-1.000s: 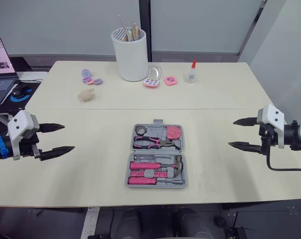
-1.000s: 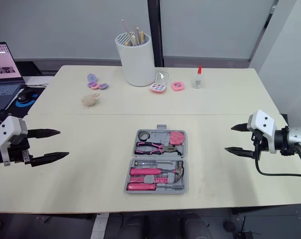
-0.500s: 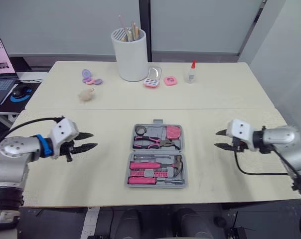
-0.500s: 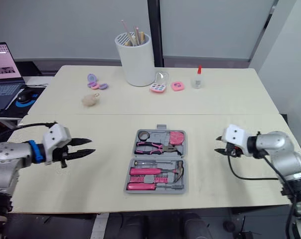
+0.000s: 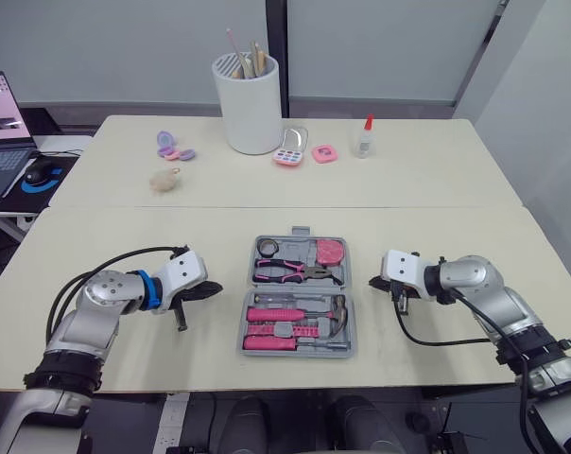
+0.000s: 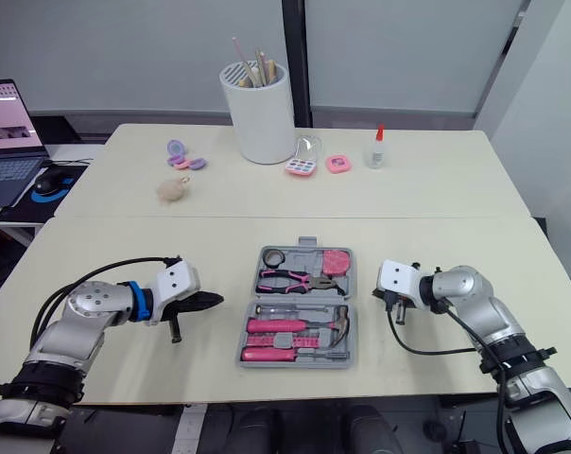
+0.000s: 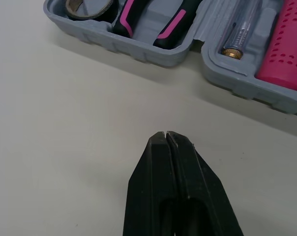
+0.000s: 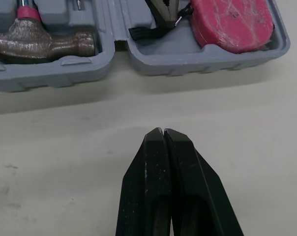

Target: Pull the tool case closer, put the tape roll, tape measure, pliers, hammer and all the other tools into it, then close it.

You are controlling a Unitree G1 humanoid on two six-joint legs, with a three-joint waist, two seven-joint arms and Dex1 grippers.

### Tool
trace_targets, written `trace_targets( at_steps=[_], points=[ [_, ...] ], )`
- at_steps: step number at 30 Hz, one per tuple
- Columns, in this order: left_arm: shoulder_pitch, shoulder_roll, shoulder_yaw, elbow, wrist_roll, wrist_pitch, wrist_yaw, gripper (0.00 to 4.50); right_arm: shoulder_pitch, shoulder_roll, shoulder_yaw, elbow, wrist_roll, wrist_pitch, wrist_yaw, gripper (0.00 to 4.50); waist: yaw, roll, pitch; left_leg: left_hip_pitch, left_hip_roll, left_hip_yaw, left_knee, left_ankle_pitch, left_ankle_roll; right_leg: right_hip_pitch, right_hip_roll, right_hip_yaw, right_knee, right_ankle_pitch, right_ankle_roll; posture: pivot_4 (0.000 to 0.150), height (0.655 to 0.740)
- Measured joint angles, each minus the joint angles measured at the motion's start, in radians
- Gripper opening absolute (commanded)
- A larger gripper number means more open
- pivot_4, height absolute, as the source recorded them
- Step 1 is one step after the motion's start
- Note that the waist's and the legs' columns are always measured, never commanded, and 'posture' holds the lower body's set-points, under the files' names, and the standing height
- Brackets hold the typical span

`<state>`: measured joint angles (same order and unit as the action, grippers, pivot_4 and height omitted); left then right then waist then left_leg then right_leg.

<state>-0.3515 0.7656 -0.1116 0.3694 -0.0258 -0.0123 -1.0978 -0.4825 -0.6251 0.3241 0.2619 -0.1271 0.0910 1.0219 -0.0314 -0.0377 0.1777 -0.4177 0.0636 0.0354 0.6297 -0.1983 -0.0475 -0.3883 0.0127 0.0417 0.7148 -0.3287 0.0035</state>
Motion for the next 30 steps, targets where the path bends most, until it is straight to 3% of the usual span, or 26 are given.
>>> trace_targets(
  at_steps=[13,30],
  points=[
    [-0.097,-0.152,-0.08,0.105,0.067,0.004,0.04,0.0,-0.04,0.11,0.073,0.07,-0.048,-0.005,-0.003,0.03,0.0,0.0,0.0,0.0,-0.001,0.0,0.0,0.0,0.0,0.001,0.0,0.0,0.0,0.0,0.0,0.15,0.74],
    [-0.012,-0.153,-0.083,-0.067,0.066,0.116,-0.006,0.0,0.027,0.08,0.078,-0.077,-0.054,0.098,0.023,0.03,0.001,0.0,-0.001,0.0,0.0,-0.001,0.0,0.0,0.0,0.001,0.0,0.0,0.0,0.0,0.0,0.15,0.74]
  ],
)
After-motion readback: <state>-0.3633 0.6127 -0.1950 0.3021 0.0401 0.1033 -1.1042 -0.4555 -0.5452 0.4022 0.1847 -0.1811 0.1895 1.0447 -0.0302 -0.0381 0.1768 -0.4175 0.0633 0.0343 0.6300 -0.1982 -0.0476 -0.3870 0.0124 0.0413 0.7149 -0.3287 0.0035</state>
